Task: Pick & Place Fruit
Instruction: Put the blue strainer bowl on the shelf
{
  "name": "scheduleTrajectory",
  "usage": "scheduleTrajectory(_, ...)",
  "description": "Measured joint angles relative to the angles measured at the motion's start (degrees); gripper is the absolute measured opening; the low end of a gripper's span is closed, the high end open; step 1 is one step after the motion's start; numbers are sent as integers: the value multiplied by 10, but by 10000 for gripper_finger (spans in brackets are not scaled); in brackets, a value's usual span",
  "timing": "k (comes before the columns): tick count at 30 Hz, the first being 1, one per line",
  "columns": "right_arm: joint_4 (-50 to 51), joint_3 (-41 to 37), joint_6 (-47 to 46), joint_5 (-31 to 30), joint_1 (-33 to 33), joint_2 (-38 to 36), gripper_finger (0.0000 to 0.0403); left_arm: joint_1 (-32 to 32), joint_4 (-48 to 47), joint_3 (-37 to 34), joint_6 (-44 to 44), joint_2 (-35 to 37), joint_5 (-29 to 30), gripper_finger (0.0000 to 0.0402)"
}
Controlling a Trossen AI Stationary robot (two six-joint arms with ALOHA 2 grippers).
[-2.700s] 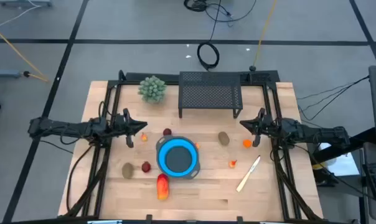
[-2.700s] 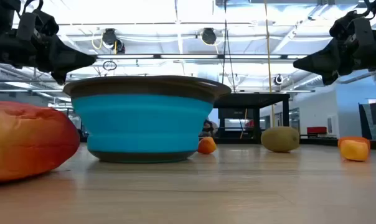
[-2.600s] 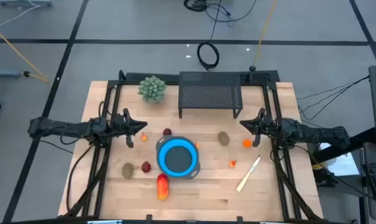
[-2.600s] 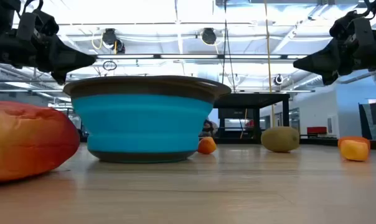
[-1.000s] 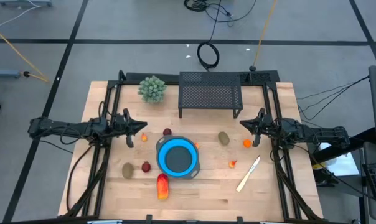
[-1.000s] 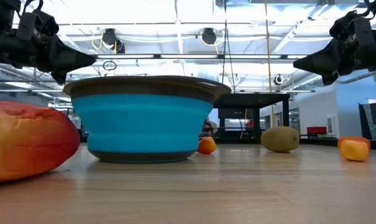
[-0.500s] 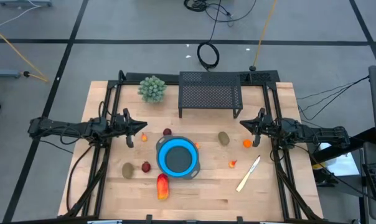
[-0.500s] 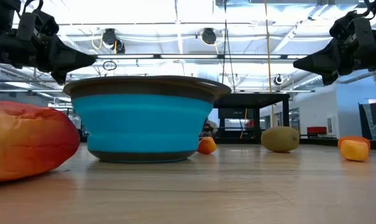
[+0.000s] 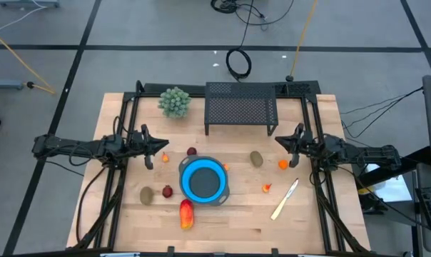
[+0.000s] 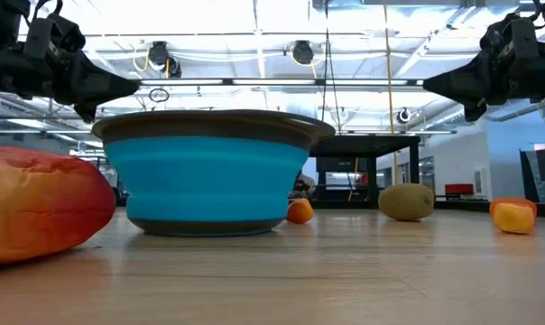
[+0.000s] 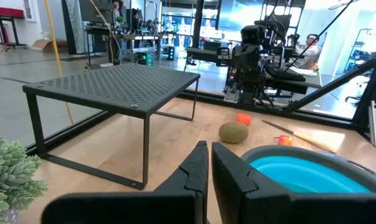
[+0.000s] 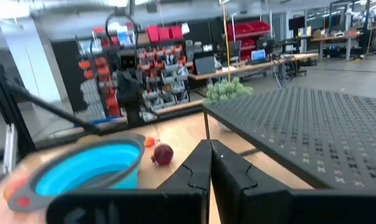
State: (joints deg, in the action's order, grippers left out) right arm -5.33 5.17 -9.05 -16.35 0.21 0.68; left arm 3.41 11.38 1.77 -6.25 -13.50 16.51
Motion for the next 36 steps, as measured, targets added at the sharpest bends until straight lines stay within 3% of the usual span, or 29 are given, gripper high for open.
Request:
scheduleTrajectory(9, -69, 2, -108, -33, -1, 0, 0, 0, 0, 0, 0, 0, 0, 19)
scheduleTrajectory(24, -75, 3, -129, -28, -1, 0, 0, 0, 0, 0, 0, 0, 0, 19)
scheduleTrajectory(30, -79, 3, -130, 65, -1, 20, 0, 0, 0, 0, 1, 0, 1, 19)
scheduleTrajectory(36, -131, 9, -142, 77, -1, 85, 0, 0, 0, 0, 1, 0, 1, 19)
